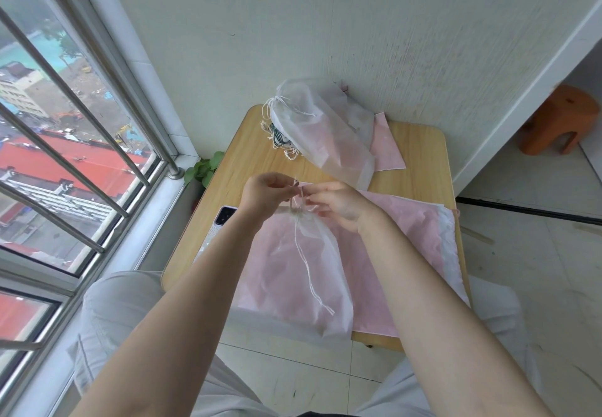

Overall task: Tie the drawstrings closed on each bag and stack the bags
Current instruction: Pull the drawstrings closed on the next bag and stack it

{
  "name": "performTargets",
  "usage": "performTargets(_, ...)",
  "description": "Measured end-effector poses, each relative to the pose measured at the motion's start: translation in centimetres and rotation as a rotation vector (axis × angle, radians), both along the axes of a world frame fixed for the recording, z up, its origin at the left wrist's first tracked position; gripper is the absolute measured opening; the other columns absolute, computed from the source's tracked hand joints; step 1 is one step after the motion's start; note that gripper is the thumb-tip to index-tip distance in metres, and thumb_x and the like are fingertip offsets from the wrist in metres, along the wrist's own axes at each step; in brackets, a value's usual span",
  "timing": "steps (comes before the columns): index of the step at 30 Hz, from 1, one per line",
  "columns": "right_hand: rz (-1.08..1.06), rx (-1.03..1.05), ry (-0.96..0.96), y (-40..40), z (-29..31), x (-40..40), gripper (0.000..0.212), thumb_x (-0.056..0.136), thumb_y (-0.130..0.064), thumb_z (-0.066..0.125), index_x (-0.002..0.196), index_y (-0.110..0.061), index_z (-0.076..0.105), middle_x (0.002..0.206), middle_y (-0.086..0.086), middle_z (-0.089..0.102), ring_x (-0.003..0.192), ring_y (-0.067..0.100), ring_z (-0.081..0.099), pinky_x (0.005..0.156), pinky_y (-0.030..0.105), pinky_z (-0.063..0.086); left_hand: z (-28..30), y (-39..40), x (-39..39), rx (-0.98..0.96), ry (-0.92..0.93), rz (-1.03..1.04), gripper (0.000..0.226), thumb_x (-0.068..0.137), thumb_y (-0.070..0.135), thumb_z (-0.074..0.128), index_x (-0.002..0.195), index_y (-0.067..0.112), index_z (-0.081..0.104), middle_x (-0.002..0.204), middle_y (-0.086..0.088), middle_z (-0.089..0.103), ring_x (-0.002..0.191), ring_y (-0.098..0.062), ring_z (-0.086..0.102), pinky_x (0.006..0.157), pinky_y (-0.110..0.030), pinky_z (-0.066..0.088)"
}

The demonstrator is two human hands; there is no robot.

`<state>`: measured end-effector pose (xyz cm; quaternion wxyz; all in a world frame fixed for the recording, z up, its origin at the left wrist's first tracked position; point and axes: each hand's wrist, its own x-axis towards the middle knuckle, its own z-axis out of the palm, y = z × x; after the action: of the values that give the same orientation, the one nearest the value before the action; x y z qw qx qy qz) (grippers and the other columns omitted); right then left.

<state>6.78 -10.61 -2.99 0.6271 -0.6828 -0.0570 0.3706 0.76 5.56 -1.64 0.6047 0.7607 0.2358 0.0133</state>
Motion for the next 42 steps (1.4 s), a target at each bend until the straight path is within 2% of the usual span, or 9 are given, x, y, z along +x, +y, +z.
performTargets(6, -0.245, 0.274, 0.041, 0.4, 0.1, -0.3, 0.017, 0.094, 0.001, 0.047, 0.101, -0.002, 0.061, 0.091, 0.007, 0.064, 0.076, 0.014, 0.063, 0.063, 0.022, 0.044, 0.1, -1.2, -0.3, -0.067, 0.002, -0.002, 0.009, 0.084, 0.01, 0.073, 0.079, 0.005, 0.069, 0.08, -0.008, 0.07, 0.068, -0.012, 0.06, 0.047, -0.011, 0.044)
performTargets(11, -0.63, 0.709, 0.357, 0.4, 0.7, 0.3, 0.017, 0.097, -0.014, 0.055, 0.112, -0.013, 0.063, 0.102, 0.004, 0.069, 0.099, 0.018, 0.068, 0.092, 0.031, 0.05, -0.3, -1.4, -0.3, -0.077, 0.031, 0.033, 0.008, 0.087, 0.011, 0.068, 0.082, 0.005, 0.067, 0.082, -0.007, 0.072, 0.067, -0.009, 0.06, 0.047, -0.013, 0.045)
performTargets(14, -0.673, 0.819, 0.365, -0.1, 1.4, 0.7, 0.016, 0.094, -0.014, 0.06, 0.109, -0.015, 0.067, 0.076, 0.001, 0.062, 0.071, 0.014, 0.066, 0.084, 0.03, 0.054, -0.9, -1.1, -0.3, -0.05, 0.053, 0.082, 0.011, 0.084, 0.013, 0.07, 0.073, 0.009, 0.069, 0.079, -0.006, 0.074, 0.065, -0.009, 0.061, 0.058, -0.019, 0.047)
performTargets(18, -0.462, 0.442, 0.101, -1.0, 2.3, 0.9, 0.017, 0.096, -0.011, 0.054, 0.104, -0.013, 0.069, 0.064, -0.002, 0.045, 0.038, 0.004, 0.028, 0.036, 0.017, 0.024, -1.2, -1.0, -0.5, -0.052, 0.077, 0.135, 0.011, 0.087, 0.013, 0.068, 0.081, 0.005, 0.07, 0.07, -0.001, 0.07, 0.061, -0.007, 0.063, 0.063, -0.022, 0.049)
performTargets(22, -0.097, -0.394, -0.538, -1.5, 2.9, 0.1, 0.02, 0.089, -0.017, 0.06, 0.077, -0.026, 0.073, 0.07, -0.004, 0.063, 0.054, 0.004, 0.051, 0.052, 0.017, 0.039, -1.5, -1.0, -0.7, -0.054, 0.07, 0.183, 0.013, 0.089, 0.013, 0.065, 0.076, 0.009, 0.066, 0.066, 0.001, 0.07, 0.063, -0.01, 0.064, 0.071, -0.031, 0.054)
performTargets(25, 0.198, -0.686, -0.669, -1.4, 2.8, -0.7, 0.026, 0.08, -0.019, 0.062, 0.055, -0.025, 0.058, 0.054, -0.005, 0.049, 0.057, 0.017, 0.044, 0.055, 0.027, 0.038, -1.7, -1.3, -1.0, -0.09, 0.046, 0.233, 0.014, 0.09, 0.013, 0.065, 0.076, 0.008, 0.064, 0.069, 0.0, 0.071, 0.064, -0.01, 0.066, 0.073, -0.033, 0.057)
performTargets(31, 0.067, -0.551, -0.56, -1.7, 0.9, -2.4, 0.011, 0.081, -0.031, 0.075, 0.085, -0.021, 0.076, 0.086, -0.016, 0.068, 0.092, 0.006, 0.062, 0.082, 0.027, 0.048, -2.4, -1.6, -2.3, -0.069, 0.038, 0.333, 0.013, 0.09, 0.017, 0.064, 0.079, 0.01, 0.065, 0.07, 0.003, 0.07, 0.063, -0.008, 0.062, 0.066, -0.025, 0.051)
performTargets(37, -0.338, -0.315, -0.382, -2.8, -1.9, -4.6, 0.02, 0.073, -0.024, 0.079, 0.06, -0.016, 0.067, 0.06, -0.014, 0.059, 0.06, 0.003, 0.051, 0.064, 0.024, 0.043, -4.0, -1.6, -4.3, -0.046, 0.055, 0.416, 0.014, 0.089, 0.019, 0.066, 0.076, 0.013, 0.063, 0.073, 0.004, 0.064, 0.072, -0.013, 0.058, 0.064, -0.024, 0.044)
performTargets(42, -0.327, -0.315, -0.321, -3.3, -2.5, -5.3, 0.034, 0.07, -0.039, 0.075, 0.075, -0.006, 0.068, 0.066, -0.009, 0.055, 0.064, 0.006, 0.049, 0.066, 0.026, 0.041, -4.2, -1.5, -5.3, -0.039, 0.076, 0.297, 0.012, 0.085, 0.017, 0.067, 0.073, 0.016, 0.066, 0.069, 0.006, 0.066, 0.07, -0.011, 0.061, 0.071, -0.027, 0.049)
